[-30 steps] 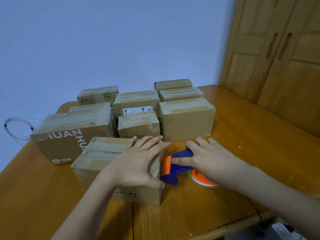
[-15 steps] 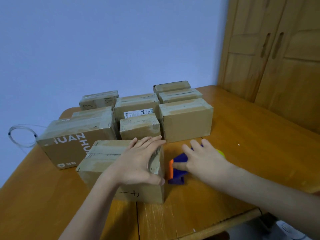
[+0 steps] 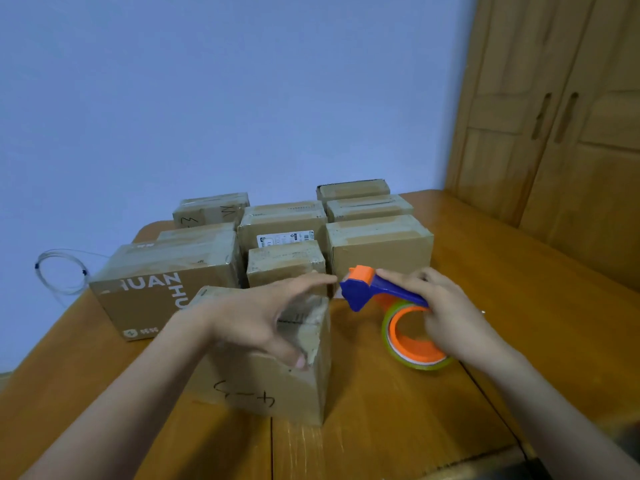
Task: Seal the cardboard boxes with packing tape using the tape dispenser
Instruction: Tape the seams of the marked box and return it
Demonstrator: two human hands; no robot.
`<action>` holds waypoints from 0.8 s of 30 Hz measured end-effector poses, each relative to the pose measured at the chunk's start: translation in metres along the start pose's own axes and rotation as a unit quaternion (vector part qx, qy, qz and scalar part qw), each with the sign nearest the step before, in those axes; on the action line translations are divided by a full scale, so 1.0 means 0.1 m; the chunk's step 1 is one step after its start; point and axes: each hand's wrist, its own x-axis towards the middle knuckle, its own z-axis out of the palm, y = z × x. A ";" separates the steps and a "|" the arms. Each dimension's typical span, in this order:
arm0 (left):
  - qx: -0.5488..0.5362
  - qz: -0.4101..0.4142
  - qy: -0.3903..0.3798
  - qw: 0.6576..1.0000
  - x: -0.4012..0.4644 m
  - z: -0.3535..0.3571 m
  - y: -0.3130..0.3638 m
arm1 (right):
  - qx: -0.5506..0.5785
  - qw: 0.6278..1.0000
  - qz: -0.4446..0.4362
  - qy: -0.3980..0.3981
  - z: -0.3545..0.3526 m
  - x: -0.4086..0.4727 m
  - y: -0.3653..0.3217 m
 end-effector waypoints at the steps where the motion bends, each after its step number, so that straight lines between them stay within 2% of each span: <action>1: 0.003 -0.006 -0.001 1.000 -0.02 -0.09 -0.06 | 0.008 1.000 -0.003 0.020 0.01 0.01 0.01; 5: 0.022 -0.085 -0.046 0.995 -0.11 -0.28 -0.32 | 0.011 0.998 -0.019 0.064 0.00 0.05 0.02; 7: 0.023 -0.095 -0.051 0.994 -0.14 -0.25 -0.35 | 0.036 0.997 -0.023 0.068 -0.03 0.07 0.01; 13: 0.200 -0.149 0.010 0.968 -0.17 -0.10 -0.20 | 0.078 0.992 -0.059 0.078 -0.10 0.14 -0.10; 16: 0.261 -0.175 0.072 0.946 -0.17 0.02 -0.16 | 0.070 0.990 -0.083 0.087 -0.12 0.19 -0.17; 20: 0.270 -0.235 0.142 0.923 -0.18 0.16 -0.09 | 0.061 0.988 -0.109 0.089 -0.14 0.26 -0.25; 24: 0.211 -0.281 0.189 0.917 -0.18 0.24 -0.01 | 0.049 0.985 -0.145 0.082 -0.15 0.36 -0.33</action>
